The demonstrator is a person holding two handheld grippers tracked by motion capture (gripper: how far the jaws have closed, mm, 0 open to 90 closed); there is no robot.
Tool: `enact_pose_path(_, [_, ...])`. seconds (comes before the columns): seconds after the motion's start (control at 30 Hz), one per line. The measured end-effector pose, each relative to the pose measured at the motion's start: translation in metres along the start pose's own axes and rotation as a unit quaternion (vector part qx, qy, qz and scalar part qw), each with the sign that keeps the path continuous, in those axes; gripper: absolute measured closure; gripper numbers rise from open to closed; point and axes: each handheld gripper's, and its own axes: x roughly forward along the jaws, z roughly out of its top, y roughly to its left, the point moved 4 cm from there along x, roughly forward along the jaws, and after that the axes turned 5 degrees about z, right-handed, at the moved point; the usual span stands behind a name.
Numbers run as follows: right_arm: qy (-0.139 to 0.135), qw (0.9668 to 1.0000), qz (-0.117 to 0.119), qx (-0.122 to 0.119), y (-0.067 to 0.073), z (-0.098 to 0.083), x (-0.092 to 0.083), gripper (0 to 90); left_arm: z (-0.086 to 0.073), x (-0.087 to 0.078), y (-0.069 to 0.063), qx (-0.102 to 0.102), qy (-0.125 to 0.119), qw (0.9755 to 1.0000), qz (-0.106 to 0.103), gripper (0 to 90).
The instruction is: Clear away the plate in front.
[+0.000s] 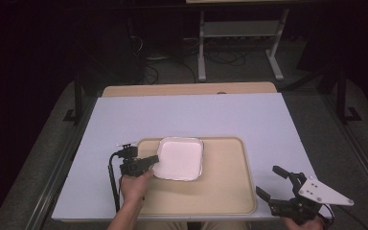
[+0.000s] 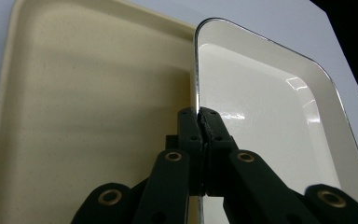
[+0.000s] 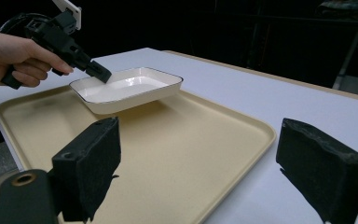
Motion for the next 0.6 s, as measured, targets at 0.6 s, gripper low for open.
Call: enact_pose_path(0.6, [0.003, 1.0, 0.0, -0.003, 0.001, 0.0, 0.001, 13.0, -0.027, 0.0, -0.005, -0.001, 0.004, 0.9995, 0.03, 88.7])
